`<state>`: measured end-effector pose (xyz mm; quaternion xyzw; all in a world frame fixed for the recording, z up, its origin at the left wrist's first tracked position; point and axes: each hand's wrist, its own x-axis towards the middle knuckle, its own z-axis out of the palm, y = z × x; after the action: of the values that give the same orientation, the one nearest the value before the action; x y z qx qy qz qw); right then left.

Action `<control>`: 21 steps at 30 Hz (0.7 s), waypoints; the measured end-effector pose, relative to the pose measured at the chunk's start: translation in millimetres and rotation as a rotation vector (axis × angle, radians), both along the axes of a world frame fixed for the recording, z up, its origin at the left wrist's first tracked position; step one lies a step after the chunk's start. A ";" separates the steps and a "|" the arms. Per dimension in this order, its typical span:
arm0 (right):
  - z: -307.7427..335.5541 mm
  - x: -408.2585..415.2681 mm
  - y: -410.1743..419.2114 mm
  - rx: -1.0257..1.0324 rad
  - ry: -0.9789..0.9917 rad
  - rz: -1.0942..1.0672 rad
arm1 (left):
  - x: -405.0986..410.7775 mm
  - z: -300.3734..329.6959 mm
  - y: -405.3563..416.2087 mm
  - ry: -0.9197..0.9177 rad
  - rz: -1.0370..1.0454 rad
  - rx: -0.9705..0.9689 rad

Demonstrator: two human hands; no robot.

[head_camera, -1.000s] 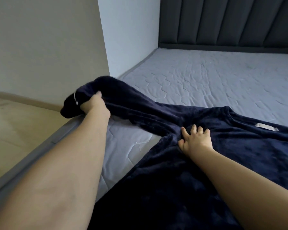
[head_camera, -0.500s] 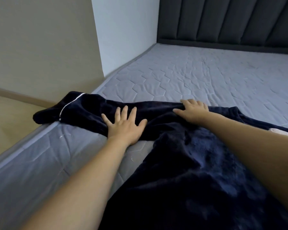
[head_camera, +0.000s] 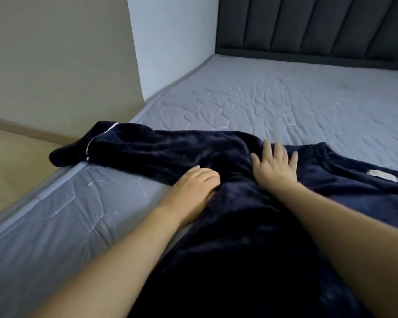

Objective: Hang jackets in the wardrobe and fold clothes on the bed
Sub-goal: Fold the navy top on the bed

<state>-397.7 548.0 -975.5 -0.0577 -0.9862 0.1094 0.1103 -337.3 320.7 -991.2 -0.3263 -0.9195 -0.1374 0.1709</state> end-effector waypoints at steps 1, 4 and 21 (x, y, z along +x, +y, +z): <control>-3.7 12.7 2.9 -0.046 -0.096 -0.008 | -2.0 -5.6 -1.4 -0.060 0.038 -0.006; 9.6 59.7 25.6 0.083 -0.370 0.078 | 7.4 -11.8 -3.2 -0.178 0.144 0.006; 27.4 407.3 141.6 -0.054 -0.319 -0.665 | 218.7 88.6 -24.8 -1.170 0.628 0.386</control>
<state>9.6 689.7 -948.0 -0.3944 -0.9150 0.0833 -0.0168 -118.6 295.8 -902.6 0.1195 -0.8705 -0.3961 -0.2663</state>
